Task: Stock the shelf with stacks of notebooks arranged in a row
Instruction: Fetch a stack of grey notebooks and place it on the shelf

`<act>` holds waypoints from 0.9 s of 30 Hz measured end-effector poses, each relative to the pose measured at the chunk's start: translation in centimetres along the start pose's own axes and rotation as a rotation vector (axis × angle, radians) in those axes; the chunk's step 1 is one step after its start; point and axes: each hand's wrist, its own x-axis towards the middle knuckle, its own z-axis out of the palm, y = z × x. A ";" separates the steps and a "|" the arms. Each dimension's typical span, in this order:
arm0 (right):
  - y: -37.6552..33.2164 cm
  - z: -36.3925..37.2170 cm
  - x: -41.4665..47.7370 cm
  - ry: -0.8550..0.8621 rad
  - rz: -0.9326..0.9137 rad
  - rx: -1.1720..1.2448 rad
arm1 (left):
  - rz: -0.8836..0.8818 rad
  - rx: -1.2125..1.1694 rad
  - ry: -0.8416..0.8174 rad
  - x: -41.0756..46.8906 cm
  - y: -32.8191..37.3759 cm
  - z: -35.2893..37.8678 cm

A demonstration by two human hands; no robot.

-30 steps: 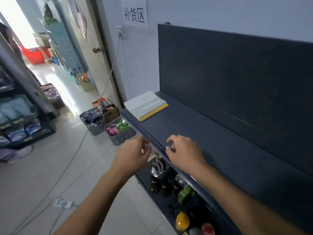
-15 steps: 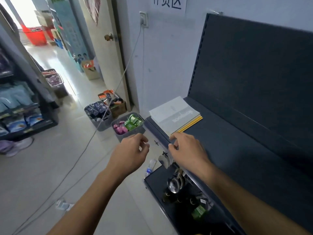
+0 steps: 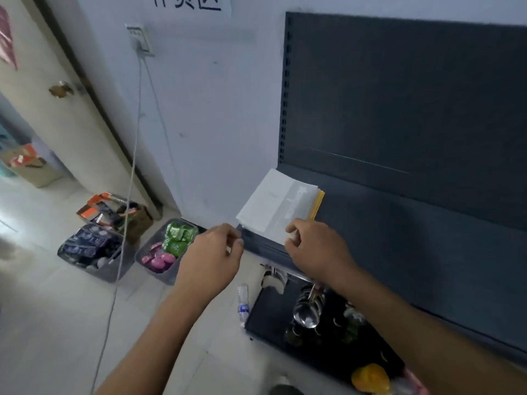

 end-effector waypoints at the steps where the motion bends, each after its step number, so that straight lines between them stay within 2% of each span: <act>1: 0.0 0.0 0.6 0.014 0.024 0.009 | 0.018 0.005 -0.006 1.2 -0.2 0.2; 11: 3.8 -0.1 6.4 0.133 0.231 0.095 | 0.079 0.087 -0.060 12.8 0.8 3.5; 22: 5.0 1.8 9.4 0.142 0.433 0.190 | 0.119 0.169 -0.298 19.1 1.1 6.7; 27: 4.3 3.2 10.0 0.113 0.508 0.106 | 0.082 0.192 -0.404 20.6 1.0 7.5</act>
